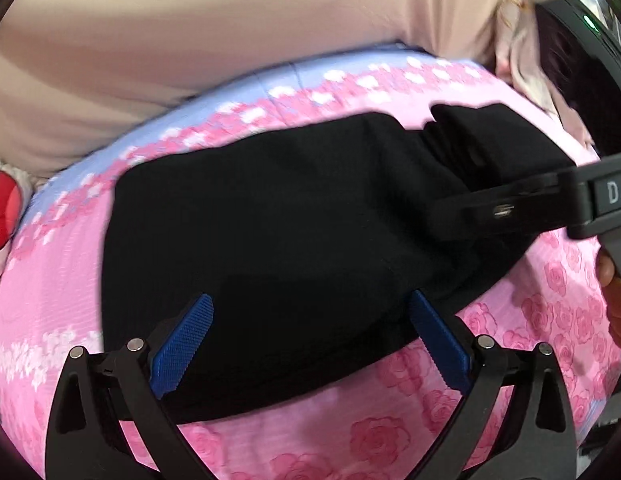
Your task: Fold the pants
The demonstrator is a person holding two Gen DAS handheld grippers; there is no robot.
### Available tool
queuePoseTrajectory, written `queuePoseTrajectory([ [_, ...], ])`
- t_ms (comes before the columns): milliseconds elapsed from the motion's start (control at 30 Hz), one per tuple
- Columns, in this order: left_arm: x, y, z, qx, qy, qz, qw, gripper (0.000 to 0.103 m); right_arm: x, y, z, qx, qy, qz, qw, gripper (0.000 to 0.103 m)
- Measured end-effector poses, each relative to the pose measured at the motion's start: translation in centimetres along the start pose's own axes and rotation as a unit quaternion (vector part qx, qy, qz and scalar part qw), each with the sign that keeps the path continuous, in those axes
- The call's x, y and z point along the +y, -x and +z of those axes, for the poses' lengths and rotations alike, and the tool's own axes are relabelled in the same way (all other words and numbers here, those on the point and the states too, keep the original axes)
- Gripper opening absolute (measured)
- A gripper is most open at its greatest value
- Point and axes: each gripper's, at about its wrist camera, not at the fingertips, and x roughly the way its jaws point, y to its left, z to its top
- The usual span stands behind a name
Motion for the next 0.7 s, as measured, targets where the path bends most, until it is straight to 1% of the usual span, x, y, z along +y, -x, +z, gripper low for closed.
queuePoseTrajectory([
  [33, -0.5, -0.3, -0.2, 0.004, -0.008, -0.010, 0.9999, 0.096, 0.4, -0.5, 0.0, -0.001, 0.009, -0.011, 1.000, 0.073],
  [67, -0.7, -0.4, -0.2, 0.003, -0.013, -0.013, 0.9998, 0.096, 0.9, -0.8, 0.0, -0.004, 0.023, -0.027, 0.999, 0.062],
  [100, -1.0, -0.4, -0.4, 0.000, -0.020, -0.013, 0.9997, 0.096, 1.6, -0.9, 0.4, 0.002, 0.032, -0.046, 0.998, 0.047],
  [133, -1.4, -0.4, -0.5, -0.004, -0.029, -0.013, 0.9995, 0.096, 1.7, -0.8, 0.7, 0.006, 0.027, -0.044, 0.999, 0.030],
  [167, -1.8, -0.5, -0.6, -0.006, -0.040, -0.015, 0.9991, 0.096, 1.9, -0.5, 1.2, 0.008, 0.028, -0.041, 0.999, 0.023],
  [200, -2.1, -0.6, -0.6, -0.007, -0.044, -0.016, 0.9989, 0.096, 2.3, 0.0, 1.6, 0.008, 0.036, -0.041, 0.998, 0.021],
  [333, -3.2, -1.4, -0.1, -0.016, -0.060, -0.036, 0.9974, 0.098, 3.7, 2.3, 3.0, 0.005, 0.036, -0.013, 0.999, 0.020],
  [367, -3.5, -1.6, 0.1, -0.017, -0.064, -0.028, 0.9974, 0.098, 4.2, 2.6, 3.3, 0.006, 0.039, -0.007, 0.999, 0.020],
  [433, -4.0, -2.5, 0.3, -0.018, -0.069, -0.009, 0.9974, 0.098, 5.2, 2.5, 4.0, 0.018, 0.058, -0.021, 0.998, 0.020],
  [467, -4.0, -2.9, 0.4, -0.017, -0.066, -0.004, 0.9976, 0.097, 5.2, 2.3, 4.3, 0.023, 0.060, -0.032, 0.997, 0.023],
  [500, -3.9, -3.3, 0.5, -0.013, -0.062, -0.007, 0.9980, 0.097, 4.8, 2.1, 4.5, 0.029, 0.056, -0.042, 0.997, 0.023],
  [533, -3.5, -3.2, 0.7, -0.012, -0.052, -0.016, 0.9984, 0.093, 4.4, 2.0, 4.4, 0.032, 0.056, -0.053, 0.997, 0.025],
  [567, -2.9, -2.7, 0.8, -0.015, -0.037, -0.035, 0.9986, 0.091, 4.1, 2.1, 4.2, 0.030, 0.056, -0.054, 0.997, 0.030],
  [600, -1.8, -1.8, 0.8, -0.018, -0.015, -0.080, 0.9966, 0.091, 3.5, 2.6, 3.7, 0.021, 0.057, -0.055, 0.997, 0.035],
  [633, -1.0, -1.3, 0.7, -0.016, 0.001, -0.110, 0.9938, 0.093, 2.9, 3.2, 3.1, 0.010, 0.054, -0.059, 0.997, 0.048],
  [667, -0.4, -1.1, 0.6, -0.011, 0.014, -0.134, 0.9908, 0.096, 2.2, 4.0, 2.6, -0.002, 0.050, -0.059, 0.997, 0.057],
  [700, 0.4, -0.8, 0.4, -0.008, 0.026, -0.151, 0.9882, 0.097, 1.3, 5.0, 1.8, -0.015, 0.045, -0.053, 0.998, 0.058],
])
